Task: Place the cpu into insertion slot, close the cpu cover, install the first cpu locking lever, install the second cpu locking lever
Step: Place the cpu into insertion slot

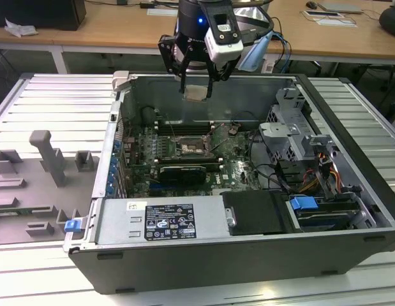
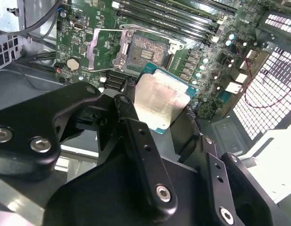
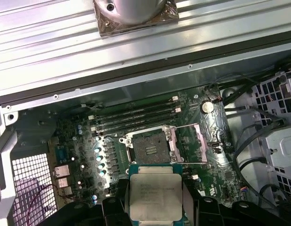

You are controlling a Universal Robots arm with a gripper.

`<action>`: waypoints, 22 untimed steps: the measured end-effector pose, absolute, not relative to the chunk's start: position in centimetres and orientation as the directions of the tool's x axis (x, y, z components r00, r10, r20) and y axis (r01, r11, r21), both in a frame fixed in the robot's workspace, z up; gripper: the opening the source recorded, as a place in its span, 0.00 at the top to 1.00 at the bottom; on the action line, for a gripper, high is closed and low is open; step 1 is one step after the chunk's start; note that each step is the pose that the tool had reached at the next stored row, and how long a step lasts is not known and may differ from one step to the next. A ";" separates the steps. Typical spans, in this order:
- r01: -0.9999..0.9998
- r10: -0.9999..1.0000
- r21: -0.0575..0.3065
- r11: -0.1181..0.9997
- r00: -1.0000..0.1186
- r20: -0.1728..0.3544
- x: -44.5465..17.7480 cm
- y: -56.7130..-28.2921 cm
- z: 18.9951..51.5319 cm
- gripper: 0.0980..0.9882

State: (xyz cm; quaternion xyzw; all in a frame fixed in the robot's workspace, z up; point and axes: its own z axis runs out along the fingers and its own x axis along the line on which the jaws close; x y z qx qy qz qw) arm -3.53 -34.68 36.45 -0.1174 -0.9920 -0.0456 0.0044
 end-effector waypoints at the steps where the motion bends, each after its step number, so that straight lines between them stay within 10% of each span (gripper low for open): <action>1: 0.237 0.236 0.089 0.967 -0.971 0.019 -3.5 -34.7 36.5 0.50; 22: 0.437 0.437 0.089 0.895 -0.899 0.019 -3.5 -34.7 36.2 0.50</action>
